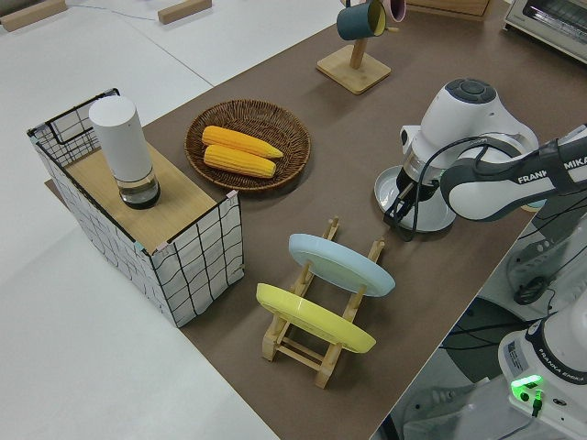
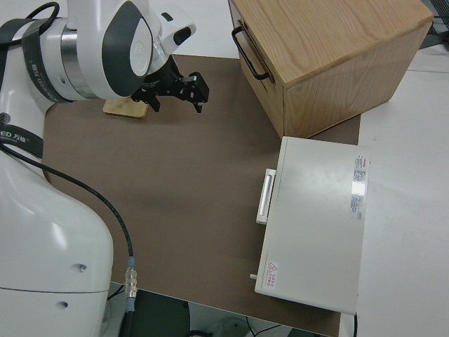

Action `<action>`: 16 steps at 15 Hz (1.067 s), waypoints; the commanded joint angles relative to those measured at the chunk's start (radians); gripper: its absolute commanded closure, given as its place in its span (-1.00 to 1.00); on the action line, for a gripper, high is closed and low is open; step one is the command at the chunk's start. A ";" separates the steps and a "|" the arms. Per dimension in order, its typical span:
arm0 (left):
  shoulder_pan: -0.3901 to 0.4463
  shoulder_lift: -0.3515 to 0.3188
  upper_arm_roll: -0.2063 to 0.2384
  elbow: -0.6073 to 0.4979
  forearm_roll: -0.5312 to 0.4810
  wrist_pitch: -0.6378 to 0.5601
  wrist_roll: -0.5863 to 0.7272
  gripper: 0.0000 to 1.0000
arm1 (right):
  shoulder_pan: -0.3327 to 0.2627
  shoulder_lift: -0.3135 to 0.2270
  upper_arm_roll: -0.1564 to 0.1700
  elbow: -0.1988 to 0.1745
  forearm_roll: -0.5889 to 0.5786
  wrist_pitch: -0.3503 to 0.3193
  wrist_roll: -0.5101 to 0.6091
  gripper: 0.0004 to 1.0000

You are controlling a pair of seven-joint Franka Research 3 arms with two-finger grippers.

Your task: Pick gray plate from table and place it on lower plate rack with left arm

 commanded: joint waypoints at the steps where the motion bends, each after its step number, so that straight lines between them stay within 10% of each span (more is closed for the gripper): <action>1: 0.000 -0.013 0.000 -0.019 0.010 -0.018 0.006 1.00 | -0.022 0.009 0.020 0.020 -0.003 -0.016 0.013 -0.97; 16: -0.017 -0.181 0.055 0.095 -0.033 -0.377 0.024 1.00 | -0.022 0.009 0.020 0.021 -0.003 -0.016 0.013 -0.97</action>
